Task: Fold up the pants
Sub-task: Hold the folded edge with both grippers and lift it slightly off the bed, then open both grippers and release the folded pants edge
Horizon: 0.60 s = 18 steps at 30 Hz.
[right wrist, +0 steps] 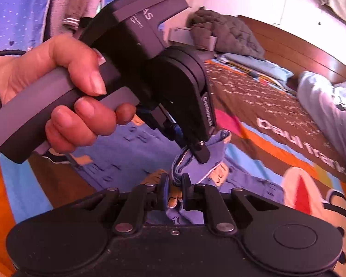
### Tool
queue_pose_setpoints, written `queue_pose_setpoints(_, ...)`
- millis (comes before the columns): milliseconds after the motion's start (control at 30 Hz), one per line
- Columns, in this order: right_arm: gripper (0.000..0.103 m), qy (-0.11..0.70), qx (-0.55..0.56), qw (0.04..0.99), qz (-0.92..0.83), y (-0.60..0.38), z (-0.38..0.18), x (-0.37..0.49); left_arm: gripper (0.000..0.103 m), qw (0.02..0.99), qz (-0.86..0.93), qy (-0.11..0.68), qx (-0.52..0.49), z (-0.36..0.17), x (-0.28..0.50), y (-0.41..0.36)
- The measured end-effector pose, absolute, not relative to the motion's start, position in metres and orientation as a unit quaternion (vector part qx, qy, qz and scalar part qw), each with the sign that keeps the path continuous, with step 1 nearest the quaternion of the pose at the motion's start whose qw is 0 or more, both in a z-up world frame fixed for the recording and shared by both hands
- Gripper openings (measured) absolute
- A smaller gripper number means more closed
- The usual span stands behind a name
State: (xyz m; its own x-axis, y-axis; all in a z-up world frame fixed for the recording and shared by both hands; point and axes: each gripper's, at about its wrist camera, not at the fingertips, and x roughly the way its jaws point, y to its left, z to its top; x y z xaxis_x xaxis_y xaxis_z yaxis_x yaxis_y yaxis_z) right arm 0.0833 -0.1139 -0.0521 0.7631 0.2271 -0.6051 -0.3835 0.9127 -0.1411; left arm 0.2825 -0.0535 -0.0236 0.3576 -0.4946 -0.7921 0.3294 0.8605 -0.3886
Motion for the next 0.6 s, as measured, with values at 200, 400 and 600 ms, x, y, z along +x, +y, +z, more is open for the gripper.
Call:
queue_pose_setpoints(200, 0.011, 0.324, -0.128, 0.916, 0.197, -0.086, -0.068, 0.091, 0.012, 0.814, -0.238, 0.523, -0.093, -0.042, 0.284, -0.027)
queue_pose_setpoints(400, 0.027, 0.344, -0.119, 0.902, 0.232, -0.086, -0.078, 0.092, 0.066, 0.835, -0.203, 0.505, -0.083, -0.040, 0.278, -0.011)
queue_pose_setpoints(600, 0.067, 0.348, -0.095, 0.916, 0.172, -0.170, -0.056, 0.086, 0.078, 0.886, -0.197, 0.412, -0.083, -0.013, 0.252, -0.016)
